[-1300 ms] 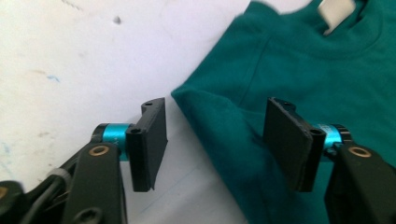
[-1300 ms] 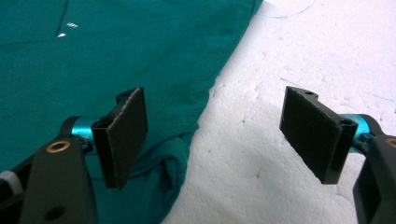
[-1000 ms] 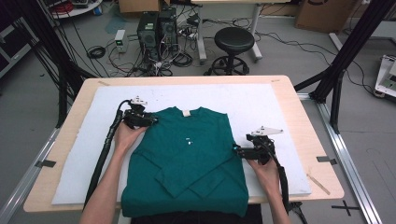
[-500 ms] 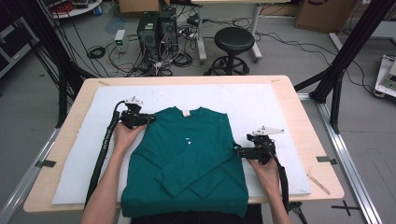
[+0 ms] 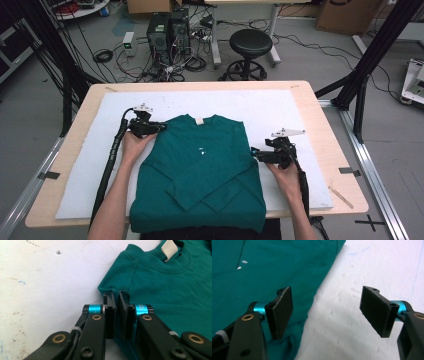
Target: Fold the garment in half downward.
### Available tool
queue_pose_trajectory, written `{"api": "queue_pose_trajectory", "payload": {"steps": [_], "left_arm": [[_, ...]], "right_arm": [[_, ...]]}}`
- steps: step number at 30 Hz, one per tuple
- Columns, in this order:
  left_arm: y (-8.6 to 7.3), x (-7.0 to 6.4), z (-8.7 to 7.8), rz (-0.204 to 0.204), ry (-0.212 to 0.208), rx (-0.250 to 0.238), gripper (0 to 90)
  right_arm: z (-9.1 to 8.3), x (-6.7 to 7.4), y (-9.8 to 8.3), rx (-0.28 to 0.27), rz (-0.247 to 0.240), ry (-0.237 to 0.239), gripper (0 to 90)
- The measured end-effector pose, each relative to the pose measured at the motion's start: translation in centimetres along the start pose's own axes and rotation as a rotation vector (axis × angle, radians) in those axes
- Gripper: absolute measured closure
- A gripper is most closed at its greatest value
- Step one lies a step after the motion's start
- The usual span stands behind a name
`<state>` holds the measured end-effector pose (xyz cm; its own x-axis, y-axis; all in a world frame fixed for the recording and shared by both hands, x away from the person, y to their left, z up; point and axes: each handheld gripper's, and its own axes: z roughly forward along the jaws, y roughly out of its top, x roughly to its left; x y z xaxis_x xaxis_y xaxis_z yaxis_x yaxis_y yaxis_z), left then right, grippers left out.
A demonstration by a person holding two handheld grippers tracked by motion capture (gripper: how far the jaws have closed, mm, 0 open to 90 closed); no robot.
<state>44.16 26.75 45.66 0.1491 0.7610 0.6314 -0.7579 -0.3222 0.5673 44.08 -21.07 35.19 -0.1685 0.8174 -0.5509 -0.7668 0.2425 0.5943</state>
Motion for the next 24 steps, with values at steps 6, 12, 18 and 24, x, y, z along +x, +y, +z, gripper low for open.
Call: {"api": "queue_pose_trajectory", "payload": {"steps": [6, 12, 18, 24], "left_arm": [[0.0, 0.0, 0.0, 0.0, 0.0, 0.0, 84.3], [0.0, 0.0, 0.0, 0.005, 0.003, 0.0, 84.4], [0.0, 0.0, 0.0, 0.006, 0.004, 0.001, 84.6], [0.0, -0.1, 0.0, 0.008, 0.005, 0.001, 84.6]], "right_arm": [[0.8, -0.3, 2.8, 0.012, -0.017, 0.0, 27.9], [1.7, -0.6, 5.4, 0.003, -0.028, 0.016, 27.9], [3.6, -0.9, 7.4, 0.048, -0.038, 0.013, 28.6], [6.3, -1.4, 8.4, 0.123, -0.053, -0.018, 32.1]]}}
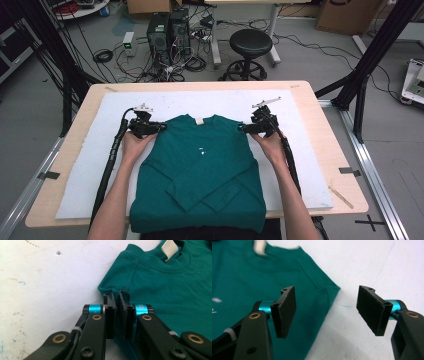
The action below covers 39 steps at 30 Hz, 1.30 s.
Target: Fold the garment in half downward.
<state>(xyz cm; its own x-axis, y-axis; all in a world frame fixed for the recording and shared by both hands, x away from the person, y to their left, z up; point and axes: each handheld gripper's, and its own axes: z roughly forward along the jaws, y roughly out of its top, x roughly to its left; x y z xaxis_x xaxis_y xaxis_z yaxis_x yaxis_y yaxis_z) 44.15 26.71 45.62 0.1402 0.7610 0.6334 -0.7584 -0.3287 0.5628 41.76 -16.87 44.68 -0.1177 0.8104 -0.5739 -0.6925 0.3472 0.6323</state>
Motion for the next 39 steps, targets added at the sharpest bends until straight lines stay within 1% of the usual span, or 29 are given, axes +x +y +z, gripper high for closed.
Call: {"api": "queue_pose_trajectory", "payload": {"steps": [2, 3, 4, 5, 7, 8, 9, 10, 11, 12, 13, 14, 16, 18, 24, 28, 29, 30, 31, 32, 34, 37, 39], "left_arm": [[0.0, 0.0, 0.0, 0.0, 0.0, 0.0, 84.6], [0.0, 0.0, 0.0, 0.0, 0.0, 0.0, 84.6], [0.0, 0.0, 0.0, -0.001, 0.001, 0.0, 84.6], [0.0, 0.0, 0.0, -0.001, 0.001, 0.0, 84.6], [0.0, 0.0, 0.0, 0.0, 0.0, 0.0, 84.6], [0.0, 0.0, 0.0, -0.001, 0.0, -0.001, 84.6], [0.0, 0.0, 0.0, 0.0, 0.0, 0.0, 84.6], [0.0, 0.0, 0.0, 0.001, 0.0, 0.0, 84.6], [0.0, 0.0, 0.0, 0.001, 0.0, 0.0, 84.6], [0.0, 0.0, 0.0, 0.001, 0.002, -0.001, 84.6], [0.0, 0.0, 0.0, 0.001, 0.002, -0.001, 84.6], [0.0, 0.0, 0.0, 0.002, 0.002, -0.001, 84.5], [0.0, 0.0, 0.0, 0.002, 0.002, -0.001, 84.6], [0.0, 0.0, 0.0, 0.002, 0.002, -0.001, 84.5], [0.0, -0.1, 0.0, 0.005, 0.004, 0.0, 84.5], [0.0, -0.1, 0.0, 0.006, 0.006, 0.0, 84.5], [0.0, -0.1, 0.0, 0.006, 0.006, 0.0, 84.5], [0.0, -0.1, 0.0, 0.007, 0.007, 0.0, 84.5], [0.0, -0.1, 0.0, 0.007, 0.007, 0.0, 84.5], [0.0, -0.1, 0.0, 0.007, 0.006, 0.0, 84.5], [0.0, -0.1, 0.0, 0.007, 0.006, 0.0, 84.5], [0.0, -0.1, 0.0, 0.008, 0.006, 0.001, 84.5], [0.0, -0.1, 0.0, 0.009, 0.007, 0.0, 84.5]], "right_arm": [[0.8, -0.3, 0.2, 0.023, 0.014, 0.008, 33.2], [0.8, -0.3, 0.2, 0.023, 0.014, 0.008, 33.2], [1.4, -0.4, 0.3, 0.033, 0.018, 0.017, 33.9], [1.6, -0.4, 0.3, 0.038, 0.024, 0.023, 34.4], [1.9, -0.4, 0.3, 0.04, 0.02, 0.027, 35.1], [2.4, -0.2, 0.3, 0.05, 0.022, 0.032, 36.3], [2.4, -0.2, 0.3, 0.05, 0.022, 0.032, 36.3], [2.8, 0.0, 0.2, 0.063, 0.003, 0.026, 37.2], [2.8, 0.0, 0.2, 0.063, 0.003, 0.026, 37.2], [3.2, 0.1, 0.1, 0.076, 0.0, 0.022, 37.9], [3.2, 0.1, 0.1, 0.076, 0.0, 0.022, 37.9], [3.5, 0.2, 0.0, 0.076, -0.006, 0.017, 38.8], [3.5, 0.3, 0.0, 0.078, -0.002, 0.011, 39.7], [3.6, 0.4, 0.0, 0.073, -0.013, 0.003, 44.0], [3.6, 0.7, -0.1, 0.07, -0.038, -0.043, 55.1], [3.6, 0.9, -0.1, 0.066, -0.037, -0.019, 68.4], [3.6, 0.9, -0.1, 0.066, -0.037, -0.019, 68.4], [3.7, 0.8, -0.1, 0.057, -0.039, -0.005, 72.5], [3.7, 0.8, -0.1, 0.057, -0.039, -0.005, 72.5], [3.7, 0.7, -0.1, 0.055, -0.017, 0.008, 74.6], [3.7, 0.5, -0.2, 0.05, -0.006, 0.018, 76.5], [3.8, 0.4, -0.2, 0.043, 0.002, 0.025, 78.3], [3.8, 0.3, -0.3, 0.036, 0.011, 0.033, 81.0]]}}
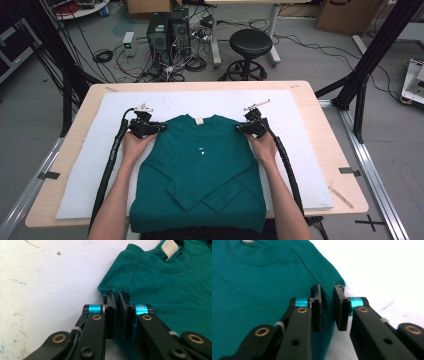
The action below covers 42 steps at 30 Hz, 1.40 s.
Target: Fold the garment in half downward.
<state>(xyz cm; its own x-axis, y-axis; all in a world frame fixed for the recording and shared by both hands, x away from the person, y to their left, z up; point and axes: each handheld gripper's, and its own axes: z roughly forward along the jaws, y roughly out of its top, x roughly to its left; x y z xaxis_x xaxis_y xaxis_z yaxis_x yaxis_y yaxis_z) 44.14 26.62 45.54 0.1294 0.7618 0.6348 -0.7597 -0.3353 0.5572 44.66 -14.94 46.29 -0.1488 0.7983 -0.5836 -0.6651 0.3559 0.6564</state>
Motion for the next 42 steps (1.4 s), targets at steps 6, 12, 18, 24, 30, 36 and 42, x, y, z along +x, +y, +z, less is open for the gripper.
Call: {"api": "queue_pose_trajectory", "payload": {"steps": [6, 12, 18, 24, 30, 36, 42], "left_arm": [[0.0, -0.1, 0.0, 0.008, 0.007, 0.0, 84.5], [0.0, -0.1, 0.0, 0.005, 0.004, 0.0, 84.5], [0.1, -0.1, 0.0, 0.014, 0.009, 0.003, 84.7], [0.7, -1.2, -0.7, 0.043, 0.038, 0.007, 85.0], [1.4, -1.4, -1.9, 0.016, 0.01, -0.056, 85.1], [1.9, -1.1, -2.8, -0.03, -0.03, -0.111, 85.2], [2.3, -0.7, -2.7, -0.034, -0.028, -0.107, 85.2]], "right_arm": [[0.0, -0.1, -0.2, -0.015, 0.017, 0.011, 83.3], [0.1, -0.3, -0.3, -0.019, 0.036, 0.031, 84.0], [0.0, -0.8, -0.2, -0.019, 0.053, 0.06, 84.2], [-0.7, -0.2, 0.1, -0.014, 0.024, 0.024, 84.7], [-2.3, -0.2, 0.5, -0.051, 0.021, 0.018, 84.8], [-3.4, -0.8, 0.7, -0.081, 0.046, 0.022, 84.9], [-3.5, -1.4, 0.9, -0.09, 0.064, 0.039, 84.8]]}}
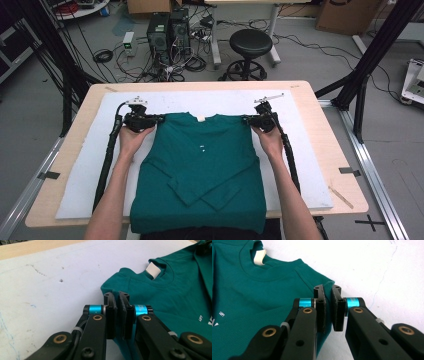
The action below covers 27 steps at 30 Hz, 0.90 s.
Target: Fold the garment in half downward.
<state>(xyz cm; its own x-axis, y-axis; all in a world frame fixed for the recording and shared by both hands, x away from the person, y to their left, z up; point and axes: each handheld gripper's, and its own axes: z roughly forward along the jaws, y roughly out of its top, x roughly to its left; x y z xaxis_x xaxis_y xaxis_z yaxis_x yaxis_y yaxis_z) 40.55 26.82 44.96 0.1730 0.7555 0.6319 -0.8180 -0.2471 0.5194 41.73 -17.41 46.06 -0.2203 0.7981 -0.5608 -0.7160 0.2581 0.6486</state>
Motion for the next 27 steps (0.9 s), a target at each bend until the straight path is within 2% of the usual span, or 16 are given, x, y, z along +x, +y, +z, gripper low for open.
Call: {"api": "queue_pose_trajectory", "payload": {"steps": [5, 13, 20, 24, 27], "left_arm": [[0.9, -0.3, 0.0, -0.004, -0.011, -0.018, 85.2], [2.1, -0.6, -0.5, -0.001, -0.003, -0.052, 85.2], [3.8, -0.7, -1.0, 0.008, 0.004, -0.087, 85.2], [4.4, -0.5, -1.1, -0.001, 0.01, -0.105, 85.2], [4.7, -0.3, -1.2, -0.013, 0.006, -0.118, 85.2]], "right_arm": [[-0.3, -0.4, 0.1, -0.009, 0.012, -0.003, 84.8], [-1.5, -0.2, 1.5, -0.028, -0.03, -0.026, 84.8], [-1.6, -0.7, 2.1, -0.051, -0.014, -0.024, 84.7], [-2.3, -1.2, 3.0, -0.094, 0.006, -0.011, 84.7], [-2.5, -1.4, 3.3, -0.097, 0.016, -0.005, 84.7]]}}
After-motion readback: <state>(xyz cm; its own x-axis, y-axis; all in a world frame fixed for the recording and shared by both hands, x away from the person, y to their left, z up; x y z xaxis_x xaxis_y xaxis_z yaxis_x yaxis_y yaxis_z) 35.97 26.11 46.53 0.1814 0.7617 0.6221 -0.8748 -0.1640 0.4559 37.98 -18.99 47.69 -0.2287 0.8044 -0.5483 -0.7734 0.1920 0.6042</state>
